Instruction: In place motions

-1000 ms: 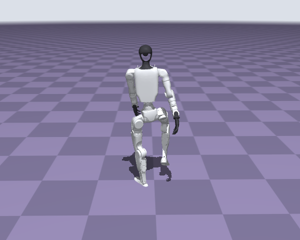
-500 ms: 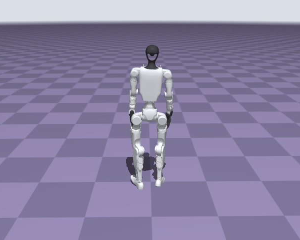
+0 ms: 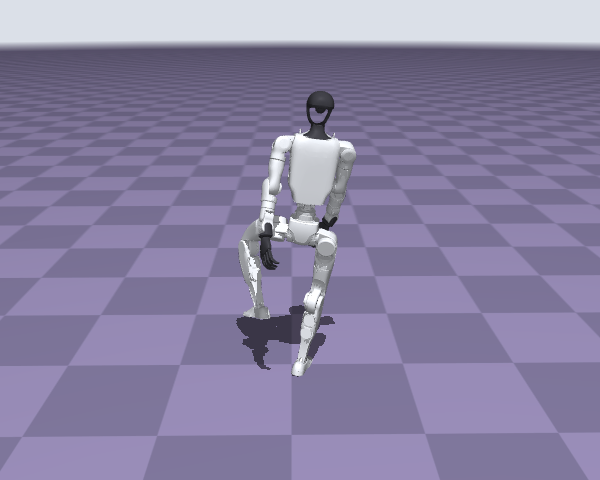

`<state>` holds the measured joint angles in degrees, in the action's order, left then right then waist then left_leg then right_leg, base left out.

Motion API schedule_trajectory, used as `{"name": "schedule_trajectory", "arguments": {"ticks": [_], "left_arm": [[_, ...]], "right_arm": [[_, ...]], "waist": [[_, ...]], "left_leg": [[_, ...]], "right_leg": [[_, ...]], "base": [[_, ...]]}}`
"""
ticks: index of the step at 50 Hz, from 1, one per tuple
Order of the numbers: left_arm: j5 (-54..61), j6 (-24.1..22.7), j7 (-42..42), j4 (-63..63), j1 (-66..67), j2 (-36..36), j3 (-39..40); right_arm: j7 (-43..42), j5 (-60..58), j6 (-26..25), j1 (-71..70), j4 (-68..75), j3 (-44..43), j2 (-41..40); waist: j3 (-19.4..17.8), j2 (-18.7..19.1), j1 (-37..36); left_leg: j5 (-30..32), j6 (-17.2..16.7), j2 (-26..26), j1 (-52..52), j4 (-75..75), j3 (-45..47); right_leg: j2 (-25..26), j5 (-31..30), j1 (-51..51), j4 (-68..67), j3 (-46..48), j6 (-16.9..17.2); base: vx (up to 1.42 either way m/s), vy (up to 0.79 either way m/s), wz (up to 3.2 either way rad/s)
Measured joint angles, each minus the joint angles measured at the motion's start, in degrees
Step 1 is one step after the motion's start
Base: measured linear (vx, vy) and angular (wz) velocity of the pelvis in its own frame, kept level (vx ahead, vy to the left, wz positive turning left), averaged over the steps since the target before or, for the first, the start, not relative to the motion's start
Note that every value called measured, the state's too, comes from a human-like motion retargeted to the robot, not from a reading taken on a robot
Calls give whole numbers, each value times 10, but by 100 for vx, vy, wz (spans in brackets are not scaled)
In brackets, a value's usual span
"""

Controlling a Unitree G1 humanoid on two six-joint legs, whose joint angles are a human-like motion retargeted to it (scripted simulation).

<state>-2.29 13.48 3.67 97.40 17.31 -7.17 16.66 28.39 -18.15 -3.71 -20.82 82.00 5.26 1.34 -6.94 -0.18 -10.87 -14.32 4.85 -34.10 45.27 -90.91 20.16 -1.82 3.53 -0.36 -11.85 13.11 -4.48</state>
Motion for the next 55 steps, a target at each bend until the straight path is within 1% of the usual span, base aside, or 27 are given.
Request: {"name": "schedule_trajectory", "arguments": {"ticks": [3, 5, 8, 10, 12, 16, 19, 22, 25, 26, 27, 28, 30, 32, 33, 36, 39, 42, 44, 46, 47, 48, 49, 50, 51, 53, 55], "left_arm": [[-101, 0, 65, 0, 29, 5, -27], [-144, -7, 88, 0, 46, 8, -34], [-143, -3, 95, 0, 56, 15, -14], [-126, 1, 97, 0, 50, 21, 3], [-113, -5, 96, 0, 38, 23, 12], [-80, -27, 75, 0, 12, 17, 34], [-40, -43, 45, 0, -8, 4, 58], [-2, -61, 20, -1, -32, -11, 74], [25, -73, 6, -10, -53, -24, 82], [28, -76, 4, -14, -58, -29, 81], [31, -78, 3, -18, -62, -33, 80], [33, -80, 1, -20, -66, -36, 79], [39, -85, -7, -25, -74, -40, 77], [48, -92, -19, -27, -82, -36, 78], [54, -96, -25, -27, -90, -33, 81], [56, -101, -25, -27, -117, -30, 78], [46, -103, -19, -24, -130, -34, 50], [40, -97, -22, -13, -146, -37, 6], [40, -94, -30, -11, -166, -31, -23], [55, -99, -39, -25, -197, -15, -50], [63, -105, -41, -37, -215, -5, -63], [69, -112, -41, -52, -236, 6, -76], [76, -118, -43, -68, -263, 14, -89], [82, -124, -46, -84, -294, 21, -100], [79, -132, -52, -102, -325, 27, -99], [76, -155, -67, -136, -391, 39, -88], [82, -182, -88, -165, -452, 51, -81]], "right_arm": [[17, 21, 28, -60, -68, 9, -3], [23, 24, 47, -92, -105, 4, 2], [27, 4, 72, -133, -139, -11, 9], [16, -15, 80, -153, -148, -14, 12], [1, -34, 83, -157, -146, -9, 13], [-21, -68, 88, -116, -121, 7, 3], [-36, -82, 92, -61, -85, 23, -7], [-48, -70, 77, -10, -42, 35, -9], [-40, -60, 61, 32, -8, 36, -9], [-37, -60, 57, 45, 0, 36, -9], [-36, -61, 55, 57, 7, 37, -7], [-35, -64, 55, 69, 12, 37, -3], [-39, -74, 62, 91, 16, 40, 8], [-52, -92, 71, 114, 15, 44, 22], [-60, -103, 75, 122, 15, 45, 31], [-81, -128, 78, 142, 13, 40, 54], [-88, -143, 77, 173, 16, 23, 78], [-90, -163, 58, 211, 24, -15, 94], [-96, -162, 44, 233, 35, -40, 101], [-109, -154, 40, 251, 47, -60, 108], [-115, -150, 40, 260, 53, -67, 112], [-122, -148, 39, 269, 60, -71, 118], [-125, -149, 34, 276, 69, -75, 124], [-128, -152, 28, 281, 78, -78, 131], [-128, -154, 16, 286, 91, -80, 135], [-121, -165, -10, 294, 115, -87, 141], [-101, -187, -37, 310, 134, -96, 146]], "waist": [[-18, -33, -61], [-35, -50, -95], [-56, -62, -119], [-56, -62, -119], [-39, -56, -104], [25, -47, -46], [68, -43, 7], [92, -37, 49], [101, -27, 82], [106, -20, 91], [111, -12, 100], [115, -5, 110], [123, 10, 128], [131, 20, 145], [133, 24, 151], [121, 23, 165], [110, 18, 155], [102, 21, 146], [90, 28, 153], [75, 45, 163], [65, 55, 173], [51, 66, 188], [38, 72, 202], [25, 76, 217], [11, 76, 240], [-16, 81, 294], [-38, 87, 337]], "left_leg": [[-21, -2, 27, 96, -55, 1], [-27, 1, 51, 120, -59, 17], [-27, 9, 64, 115, -51, 31], [-28, 8, 63, 100, -41, 27], [-25, -3, 71, 79, -21, 11], [-12, -36, 94, 4, 54, -7], [6, -54, 138, -91, 160, -7], [21, -67, 193, -202, 304, -7], [49, -81, 248, -321, 494, -13], [41, -95, 259, -358, 565, -10], [25, -105, 270, -394, 632, -7], [-7, -106, 281, -428, 691, -1], [-50, -93, 296, -473, 777, 6], [-50, -80, 307, -483, 823, -6], [-45, -82, 308, -481, 836, -10], [-45, -78, 318, -478, 849, -20], [-57, -71, 324, -484, 847, -17], [-62, -68, 320, -490, 845, -17], [-63, -67, 310, -492, 841, -26], [-65, -67, 291, -486, 835, -32], [-67, -67, 280, -483, 830, -35], [-68, -65, 270, -481, 823, -39], [-69, -62, 266, -478, 817, -41], [-70, -57, 266, -475, 812, -41], [-67, -53, 266, -473, 810, -46], [-64, -45, 255, -465, 804, -53], [-60, -40, 236, -454, 795, -59]], "right_leg": [[-35, 7, -10, -19, -37, -8], [-60, 8, -14, -31, -52, -12], [-79, 14, -10, -43, -50, -15], [-79, 15, -7, -39, -39, -14], [-72, 12, -3, -24, -19, -9], [-61, 4, -1, 13, 29, 7], [-60, 0, 6, 33, 66, 21], [-59, -2, 15, 43, 89, 32], [-51, -1, 29, 50, 103, 41], [-43, -1, 30, 51, 108, 42], [-35, 0, 32, 51, 113, 44], [-29, 1, 34, 52, 120, 46], [-17, 4, 38, 53, 131, 50], [-15, 3, 36, 55, 138, 55], [-14, 2, 33, 55, 140, 57], [-27, 4, 27, 48, 151, 65], [-40, 9, 21, 22, 149, 70], [-48, -6, -4, -40, 144, 60], [-58, -62, -37, -118, 144, 57], [-75, -135, -97, -237, 138, 58], [-84, -151, -130, -304, 137, 52], [-91, -136, -165, -379, 132, 40], [-122, -114, -197, -457, 143, 19], [-165, -90, -228, -537, 161, -5], [-189, -73, -269, -604, 153, -18], [-231, -47, -353, -721, 136, -34], [-253, -32, -434, -800, 117, -34]], "base": [[-6, 2, -90], [3, 6, -49], [-1, -2, 8], [-5, -6, 49], [-2, -1, 84], [12, 3, 115], [23, 4, 116], [18, 6, 79], [16, 10, 46], [16, 13, 33], [14, 16, 35], [14, 20, 39], [13, 22, 44], [7, 29, 41], [-5, 26, 32], [-13, 24, 21], [5, 22, -17], [9, 24, -11], [-6, 21, 17], [-16, 21, 7], [-15, 15, 9], [-15, 19, 11], [-15, 26, 5], [-19, 29, 22], [-23, 26, 55], [-27, 17, 118], [-20, 7, 126]]}}
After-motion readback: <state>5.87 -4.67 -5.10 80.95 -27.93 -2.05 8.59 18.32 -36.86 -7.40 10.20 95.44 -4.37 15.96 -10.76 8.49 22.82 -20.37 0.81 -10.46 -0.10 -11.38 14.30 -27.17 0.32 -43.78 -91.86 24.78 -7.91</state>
